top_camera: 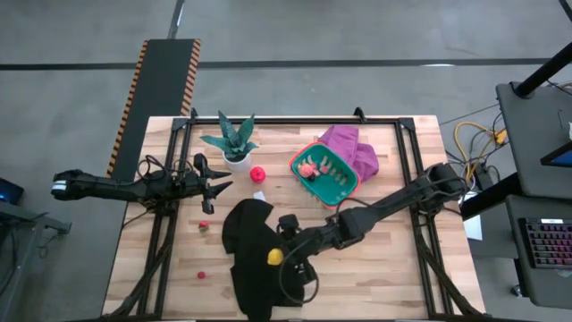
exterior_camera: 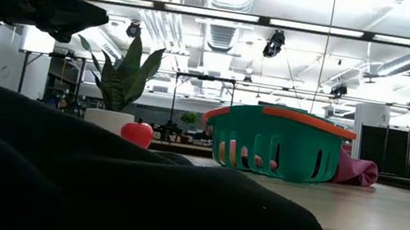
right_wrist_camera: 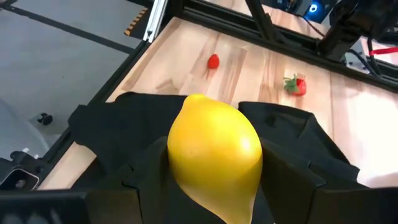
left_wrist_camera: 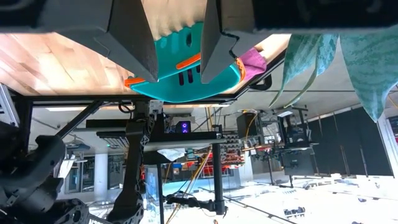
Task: Pick and placing Produce into tupperware
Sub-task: Put the lemon into the green basket
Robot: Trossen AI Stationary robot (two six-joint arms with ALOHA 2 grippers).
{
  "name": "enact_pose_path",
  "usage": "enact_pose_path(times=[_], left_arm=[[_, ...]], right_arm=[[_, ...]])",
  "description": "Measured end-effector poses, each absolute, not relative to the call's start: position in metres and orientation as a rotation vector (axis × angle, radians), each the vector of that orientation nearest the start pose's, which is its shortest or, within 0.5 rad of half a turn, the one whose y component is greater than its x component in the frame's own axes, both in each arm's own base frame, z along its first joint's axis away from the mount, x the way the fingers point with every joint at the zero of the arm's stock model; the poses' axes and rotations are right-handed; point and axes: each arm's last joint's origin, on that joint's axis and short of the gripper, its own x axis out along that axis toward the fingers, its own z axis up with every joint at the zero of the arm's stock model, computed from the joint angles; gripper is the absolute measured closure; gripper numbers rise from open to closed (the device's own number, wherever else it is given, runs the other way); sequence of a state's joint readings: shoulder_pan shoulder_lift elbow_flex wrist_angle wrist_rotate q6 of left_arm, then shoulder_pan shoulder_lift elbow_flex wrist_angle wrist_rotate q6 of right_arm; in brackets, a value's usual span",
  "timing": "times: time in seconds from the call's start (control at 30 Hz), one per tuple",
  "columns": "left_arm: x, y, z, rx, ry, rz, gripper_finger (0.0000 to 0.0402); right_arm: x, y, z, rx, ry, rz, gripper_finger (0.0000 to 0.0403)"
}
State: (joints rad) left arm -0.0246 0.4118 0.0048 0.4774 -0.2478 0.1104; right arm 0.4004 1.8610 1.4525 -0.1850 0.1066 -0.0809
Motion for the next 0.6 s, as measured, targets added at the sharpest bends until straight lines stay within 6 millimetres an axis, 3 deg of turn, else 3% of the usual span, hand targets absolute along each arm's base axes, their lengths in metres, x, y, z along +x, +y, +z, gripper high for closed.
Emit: enact_pose_path(times=[0.6], left_arm=[[0.123, 0.004, 0.174, 0.100, -0.057, 0.227, 0.0294]], right_arm=[[0.363, 0.150, 0.311, -0.231, 0.504, 0.313, 0.0197]])
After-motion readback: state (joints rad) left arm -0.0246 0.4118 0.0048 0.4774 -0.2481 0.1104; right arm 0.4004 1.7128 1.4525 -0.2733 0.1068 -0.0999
